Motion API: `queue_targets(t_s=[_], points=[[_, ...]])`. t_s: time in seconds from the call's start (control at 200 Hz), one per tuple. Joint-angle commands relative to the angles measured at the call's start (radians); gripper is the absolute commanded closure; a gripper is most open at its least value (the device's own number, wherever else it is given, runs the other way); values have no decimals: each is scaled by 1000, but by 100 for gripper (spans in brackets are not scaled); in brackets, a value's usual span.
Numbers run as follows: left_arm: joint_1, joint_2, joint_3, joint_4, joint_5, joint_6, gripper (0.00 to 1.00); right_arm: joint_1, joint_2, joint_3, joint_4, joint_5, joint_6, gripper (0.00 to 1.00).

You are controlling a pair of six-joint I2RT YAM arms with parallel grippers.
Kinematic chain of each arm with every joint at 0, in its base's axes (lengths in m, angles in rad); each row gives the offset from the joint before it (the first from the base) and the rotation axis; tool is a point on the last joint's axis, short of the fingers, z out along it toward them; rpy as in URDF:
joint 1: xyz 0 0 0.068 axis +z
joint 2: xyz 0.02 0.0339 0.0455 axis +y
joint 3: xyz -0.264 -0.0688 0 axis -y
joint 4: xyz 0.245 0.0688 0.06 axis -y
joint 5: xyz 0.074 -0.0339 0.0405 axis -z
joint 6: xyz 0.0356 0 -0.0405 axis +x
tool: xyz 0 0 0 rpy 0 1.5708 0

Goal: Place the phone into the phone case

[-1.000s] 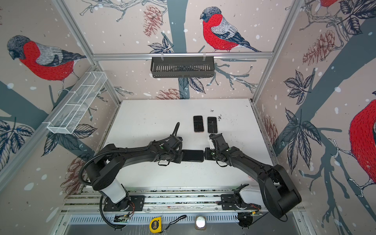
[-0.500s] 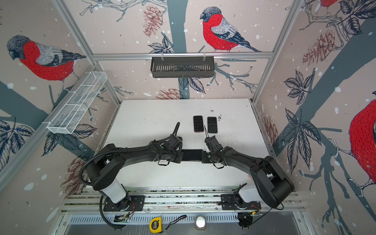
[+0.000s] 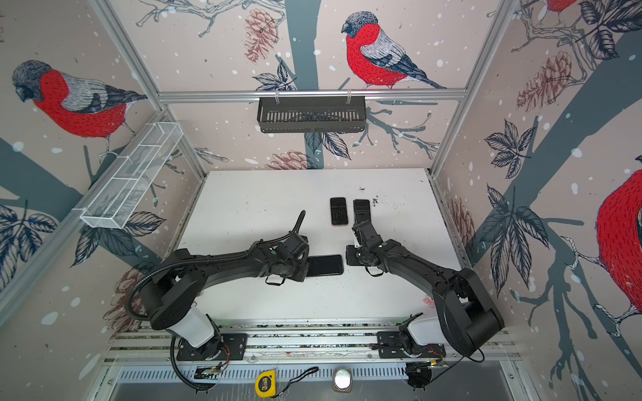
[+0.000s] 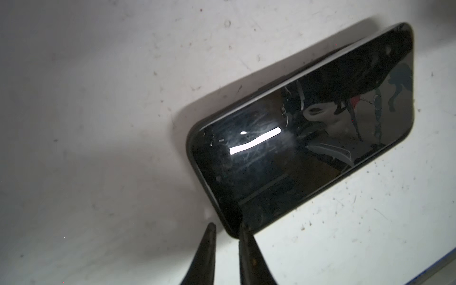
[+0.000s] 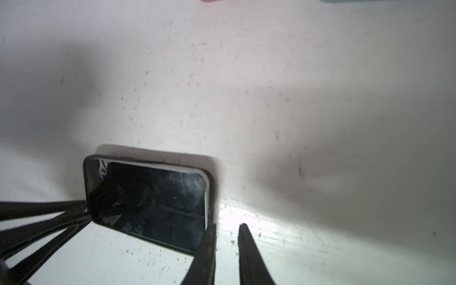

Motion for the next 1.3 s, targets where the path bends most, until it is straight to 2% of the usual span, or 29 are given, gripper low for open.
queue_targets(t_s=[0.0, 0.285, 0.525, 0.7, 0.896, 1.061, 1.296], points=[[-16, -30, -8, -34, 0, 1, 79, -17, 57, 47, -16, -29, -48, 81], [-59, 7, -29, -15, -5, -32, 79, -23, 249, 174, 35, -108, -66, 82], [-57, 62, -23, -28, -43, -29, 79, 3, 303, 171, 67, -158, -55, 85], [-34, 100, -10, -27, -72, -19, 79, 35, 253, 117, 78, -163, -34, 86], [49, 111, -7, 15, -45, 20, 79, 56, 162, 30, 96, -185, 6, 86], [72, 93, 17, -1, -50, 36, 79, 54, 84, 12, 62, -171, 9, 86], [72, 66, 51, -14, -43, 43, 76, 38, -4, -6, -20, -88, -45, 75]])
